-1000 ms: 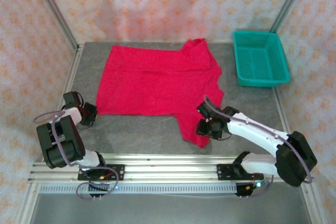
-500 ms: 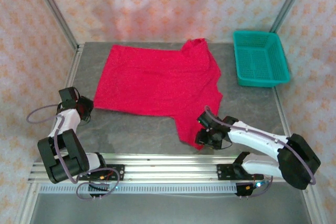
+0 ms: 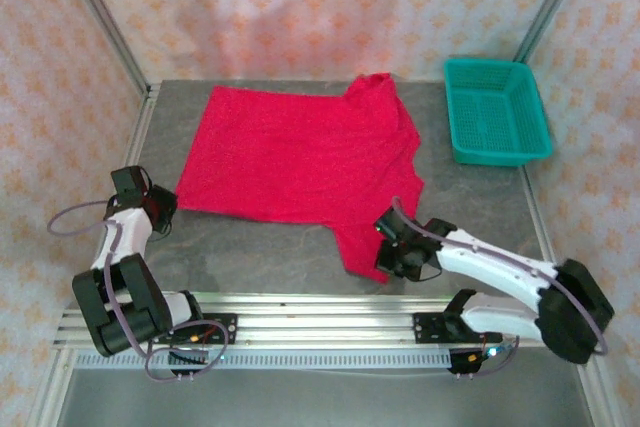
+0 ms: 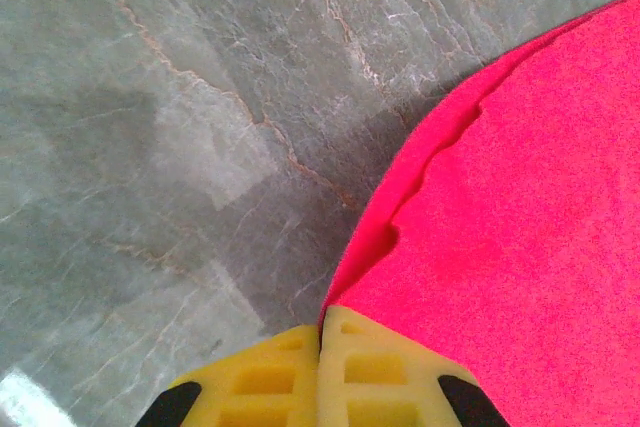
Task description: Fold the inside-out t-shirt
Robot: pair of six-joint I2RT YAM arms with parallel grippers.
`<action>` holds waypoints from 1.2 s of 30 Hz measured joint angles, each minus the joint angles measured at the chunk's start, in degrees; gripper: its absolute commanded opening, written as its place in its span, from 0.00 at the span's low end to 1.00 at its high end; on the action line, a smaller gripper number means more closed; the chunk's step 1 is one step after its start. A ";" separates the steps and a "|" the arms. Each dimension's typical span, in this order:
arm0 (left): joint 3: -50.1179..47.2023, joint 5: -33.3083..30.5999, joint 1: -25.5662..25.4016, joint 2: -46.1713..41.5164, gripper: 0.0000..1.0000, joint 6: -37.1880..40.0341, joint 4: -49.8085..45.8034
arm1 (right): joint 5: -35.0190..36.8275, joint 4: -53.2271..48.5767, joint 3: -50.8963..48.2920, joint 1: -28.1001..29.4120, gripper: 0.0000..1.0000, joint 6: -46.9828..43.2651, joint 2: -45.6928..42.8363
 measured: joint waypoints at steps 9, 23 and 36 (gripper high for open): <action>2.25 -4.07 -0.31 -16.20 0.00 1.05 -10.73 | 4.94 -16.15 9.86 0.00 0.00 -0.50 -14.53; 0.04 -5.33 -2.75 -14.38 0.00 1.05 -12.50 | 7.23 -17.92 16.44 -4.63 0.00 -5.68 -7.82; 12.59 -11.74 -7.34 7.15 0.00 1.53 -9.09 | 8.00 -6.80 41.22 -22.08 0.00 -21.35 24.83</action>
